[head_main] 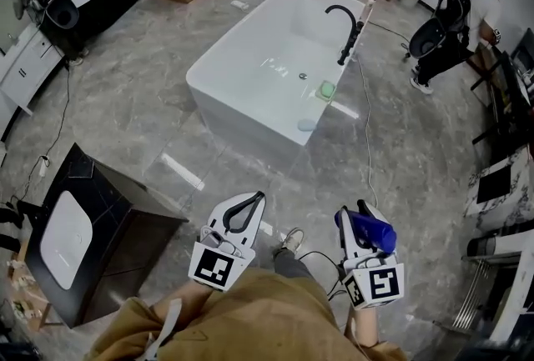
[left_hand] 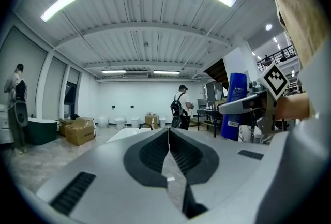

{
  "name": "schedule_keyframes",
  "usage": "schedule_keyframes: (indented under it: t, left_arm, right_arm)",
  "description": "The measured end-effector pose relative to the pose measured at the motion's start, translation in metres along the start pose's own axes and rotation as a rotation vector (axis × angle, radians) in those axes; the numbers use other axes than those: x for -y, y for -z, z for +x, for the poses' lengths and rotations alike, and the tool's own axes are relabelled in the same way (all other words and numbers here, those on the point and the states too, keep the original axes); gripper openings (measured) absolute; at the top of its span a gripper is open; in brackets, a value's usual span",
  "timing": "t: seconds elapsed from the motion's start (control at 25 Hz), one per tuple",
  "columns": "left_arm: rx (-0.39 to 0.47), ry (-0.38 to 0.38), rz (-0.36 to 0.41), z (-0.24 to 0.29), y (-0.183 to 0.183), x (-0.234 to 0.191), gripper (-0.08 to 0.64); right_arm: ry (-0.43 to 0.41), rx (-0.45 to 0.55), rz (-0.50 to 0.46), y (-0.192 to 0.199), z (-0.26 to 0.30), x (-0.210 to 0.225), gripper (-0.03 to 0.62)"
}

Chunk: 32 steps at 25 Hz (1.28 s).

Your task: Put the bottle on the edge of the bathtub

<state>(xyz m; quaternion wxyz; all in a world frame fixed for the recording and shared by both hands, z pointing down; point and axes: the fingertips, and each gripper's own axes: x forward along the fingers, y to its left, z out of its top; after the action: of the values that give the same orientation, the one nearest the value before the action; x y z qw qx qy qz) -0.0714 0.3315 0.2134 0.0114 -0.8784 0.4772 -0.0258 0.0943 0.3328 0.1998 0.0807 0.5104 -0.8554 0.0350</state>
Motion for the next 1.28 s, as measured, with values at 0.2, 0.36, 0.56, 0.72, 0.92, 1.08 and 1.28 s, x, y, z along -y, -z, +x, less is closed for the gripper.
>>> schedule_keyframes:
  t: [0.2, 0.36, 0.56, 0.72, 0.92, 1.08, 1.28]
  left_arm:
    - [-0.029, -0.028, 0.002, 0.051, 0.003, 0.001, 0.011]
    - [-0.053, -0.04, 0.012, 0.086, 0.011, 0.005, 0.011]
    - [-0.065, 0.004, 0.011, 0.125, 0.023, 0.018, 0.011]
    - [-0.093, 0.007, -0.013, 0.167, 0.034, 0.019, 0.011]
    - [-0.078, -0.014, -0.006, 0.204, 0.014, 0.018, 0.011]
    - [-0.081, -0.052, -0.002, 0.212, 0.004, 0.008, 0.011]
    - [-0.075, -0.085, -0.012, 0.218, 0.0, -0.008, 0.011]
  right_arm:
    - [-0.037, 0.012, 0.005, -0.002, 0.03, 0.048, 0.138]
    - [-0.061, 0.028, 0.002, 0.002, 0.051, 0.082, 0.138]
    - [-0.068, 0.021, -0.003, 0.014, 0.063, 0.106, 0.138]
    - [-0.067, -0.009, 0.035, 0.028, 0.072, 0.129, 0.138]
    - [-0.09, -0.037, 0.062, 0.026, 0.082, 0.159, 0.138]
    - [-0.122, -0.021, 0.051, 0.012, 0.103, 0.171, 0.138]
    - [-0.135, -0.004, 0.04, 0.0, 0.119, 0.174, 0.138]
